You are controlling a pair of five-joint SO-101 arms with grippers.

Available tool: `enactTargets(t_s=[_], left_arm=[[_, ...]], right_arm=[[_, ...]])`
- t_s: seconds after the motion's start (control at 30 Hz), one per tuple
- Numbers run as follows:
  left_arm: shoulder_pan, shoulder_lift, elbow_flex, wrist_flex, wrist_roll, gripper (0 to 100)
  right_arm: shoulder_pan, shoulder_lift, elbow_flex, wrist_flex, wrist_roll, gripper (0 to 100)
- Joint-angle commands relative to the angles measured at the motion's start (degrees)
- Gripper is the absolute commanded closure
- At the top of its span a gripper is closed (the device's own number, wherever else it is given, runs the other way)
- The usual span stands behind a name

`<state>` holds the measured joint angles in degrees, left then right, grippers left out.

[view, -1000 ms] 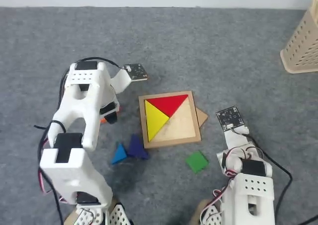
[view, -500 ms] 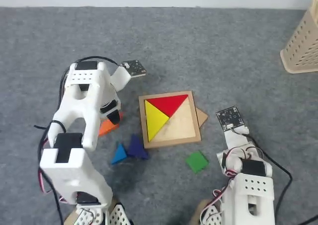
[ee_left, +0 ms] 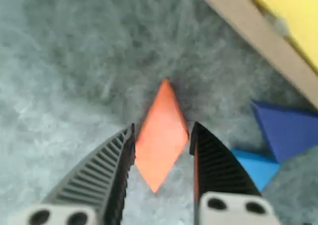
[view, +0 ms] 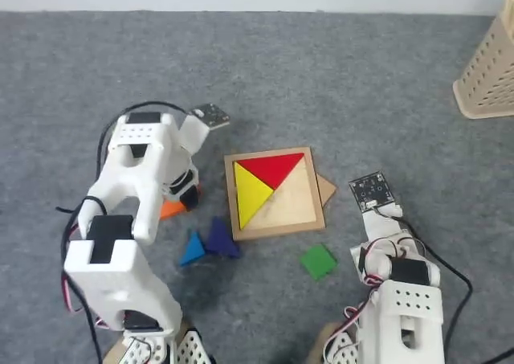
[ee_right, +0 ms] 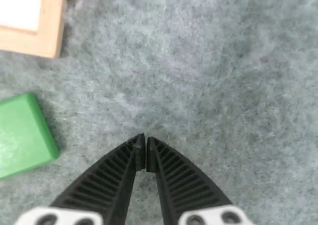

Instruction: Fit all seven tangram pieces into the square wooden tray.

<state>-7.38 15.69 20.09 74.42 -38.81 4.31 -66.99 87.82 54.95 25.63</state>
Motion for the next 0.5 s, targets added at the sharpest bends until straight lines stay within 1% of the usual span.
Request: enactTargets(t_s=[0.0, 0.17, 0.3, 0.47], left_arm=[[0.2, -0.5, 1.0, -1.1, -0.6, 83], [-0.4, -0.4, 1.3, -2.7, -0.6, 83], [-0.7, 4.0, 0.7, -3.0, -0.6, 81], [-1.6, 5.5, -4.5, -0.5, -0.5, 82]], right_arm=[[-0.5, -1.6, -0.3, 0.7, 0.4, 99.2], [-0.5, -1.6, -0.3, 0.7, 0.4, 99.2], [-0.5, -1.6, -0.3, 0.7, 0.4, 99.2], [-0.5, -1.6, -0.3, 0.7, 0.4, 99.2]])
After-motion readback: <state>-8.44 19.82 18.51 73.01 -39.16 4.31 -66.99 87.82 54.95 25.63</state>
